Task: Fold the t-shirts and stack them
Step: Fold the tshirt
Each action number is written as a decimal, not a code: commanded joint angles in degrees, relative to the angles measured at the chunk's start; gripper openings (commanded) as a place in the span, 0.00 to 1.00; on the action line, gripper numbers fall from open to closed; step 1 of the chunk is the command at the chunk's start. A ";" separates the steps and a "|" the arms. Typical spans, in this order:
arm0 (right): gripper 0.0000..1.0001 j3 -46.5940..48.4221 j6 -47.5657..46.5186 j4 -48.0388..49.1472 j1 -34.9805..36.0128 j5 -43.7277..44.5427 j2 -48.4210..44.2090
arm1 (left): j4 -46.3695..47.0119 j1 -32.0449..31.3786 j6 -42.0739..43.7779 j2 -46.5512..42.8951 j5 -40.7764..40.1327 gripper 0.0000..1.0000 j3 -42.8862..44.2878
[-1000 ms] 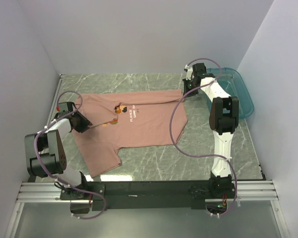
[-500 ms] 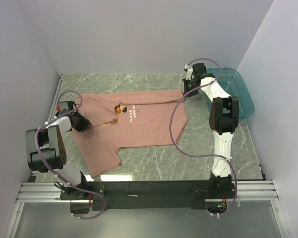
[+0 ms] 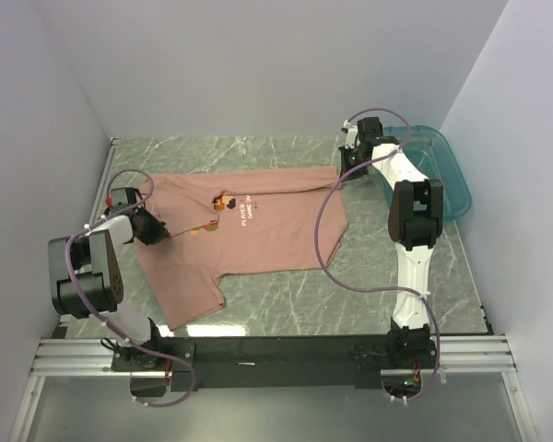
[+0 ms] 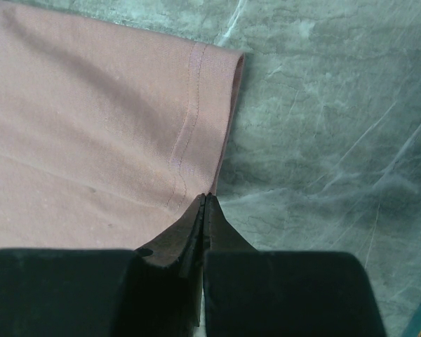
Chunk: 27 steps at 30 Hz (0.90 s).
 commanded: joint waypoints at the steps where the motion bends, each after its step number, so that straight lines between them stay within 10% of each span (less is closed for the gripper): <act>1: 0.00 0.34 -0.19 0.17 -0.47 -0.62 0.05 | 0.61 0.19 0.01 0.30 0.65 0.14 1.73; 27: 0.00 0.51 -0.27 0.26 -0.47 -0.18 -0.13 | -0.45 2.91 1.07 -9.72 1.88 0.02 -2.14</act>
